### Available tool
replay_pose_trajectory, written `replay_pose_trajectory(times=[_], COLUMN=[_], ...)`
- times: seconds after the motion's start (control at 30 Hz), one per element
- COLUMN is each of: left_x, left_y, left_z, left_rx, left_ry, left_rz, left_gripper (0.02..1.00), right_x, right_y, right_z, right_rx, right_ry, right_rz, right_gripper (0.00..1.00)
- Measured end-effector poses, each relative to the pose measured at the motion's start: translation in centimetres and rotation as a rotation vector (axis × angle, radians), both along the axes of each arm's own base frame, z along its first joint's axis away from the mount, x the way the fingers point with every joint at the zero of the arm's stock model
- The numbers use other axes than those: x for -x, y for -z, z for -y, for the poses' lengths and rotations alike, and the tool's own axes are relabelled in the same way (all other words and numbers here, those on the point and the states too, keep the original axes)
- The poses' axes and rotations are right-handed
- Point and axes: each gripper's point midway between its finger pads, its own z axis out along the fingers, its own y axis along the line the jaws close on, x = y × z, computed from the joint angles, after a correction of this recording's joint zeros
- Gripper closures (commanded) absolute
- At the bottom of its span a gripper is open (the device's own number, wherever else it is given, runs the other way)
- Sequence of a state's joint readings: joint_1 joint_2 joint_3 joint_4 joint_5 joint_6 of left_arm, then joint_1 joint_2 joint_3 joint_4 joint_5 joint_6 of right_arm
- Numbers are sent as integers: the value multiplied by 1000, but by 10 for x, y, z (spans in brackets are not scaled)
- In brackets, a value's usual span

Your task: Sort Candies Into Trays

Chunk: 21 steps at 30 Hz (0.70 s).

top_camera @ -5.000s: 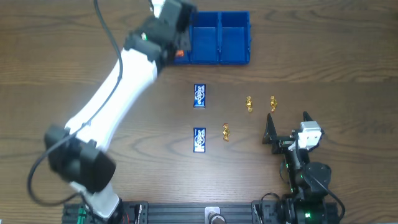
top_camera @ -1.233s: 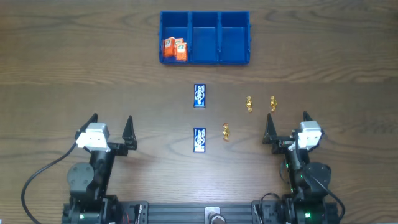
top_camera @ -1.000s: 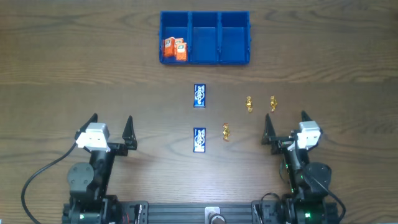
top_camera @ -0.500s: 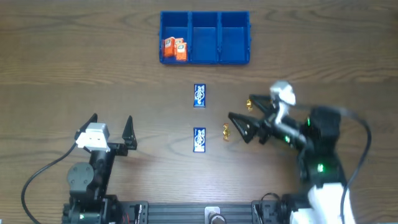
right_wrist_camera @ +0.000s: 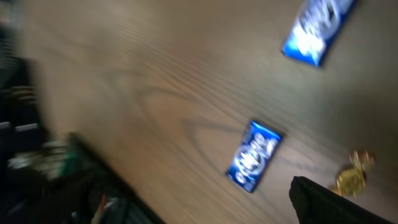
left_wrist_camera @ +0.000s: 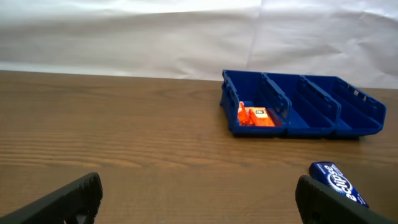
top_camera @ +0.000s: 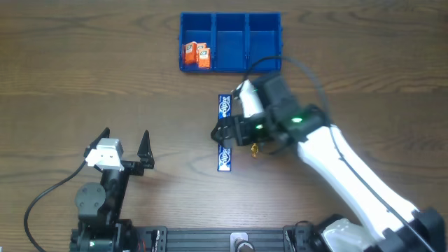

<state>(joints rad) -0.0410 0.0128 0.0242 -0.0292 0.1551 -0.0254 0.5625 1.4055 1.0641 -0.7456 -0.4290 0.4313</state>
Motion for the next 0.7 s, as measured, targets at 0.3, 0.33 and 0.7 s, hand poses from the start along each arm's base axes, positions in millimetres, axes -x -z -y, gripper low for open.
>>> replay_pose_trajectory(times=[0.3,0.33,0.7], left_x=[0,0,0], left_y=[0,0,0], left_z=[0,0,0], left_rx=[0,0,0], left_ry=[0,0,0], left_rz=[0,0,0], left_gripper=[20,20,20], right_x=[31,33,35], right_y=[90,95,140], right_z=[-15,-15,-11], right_rx=[322,341,462], right_ry=[92,100,156], right_rz=[-173,-182,-234], right_gripper=[3,3,3])
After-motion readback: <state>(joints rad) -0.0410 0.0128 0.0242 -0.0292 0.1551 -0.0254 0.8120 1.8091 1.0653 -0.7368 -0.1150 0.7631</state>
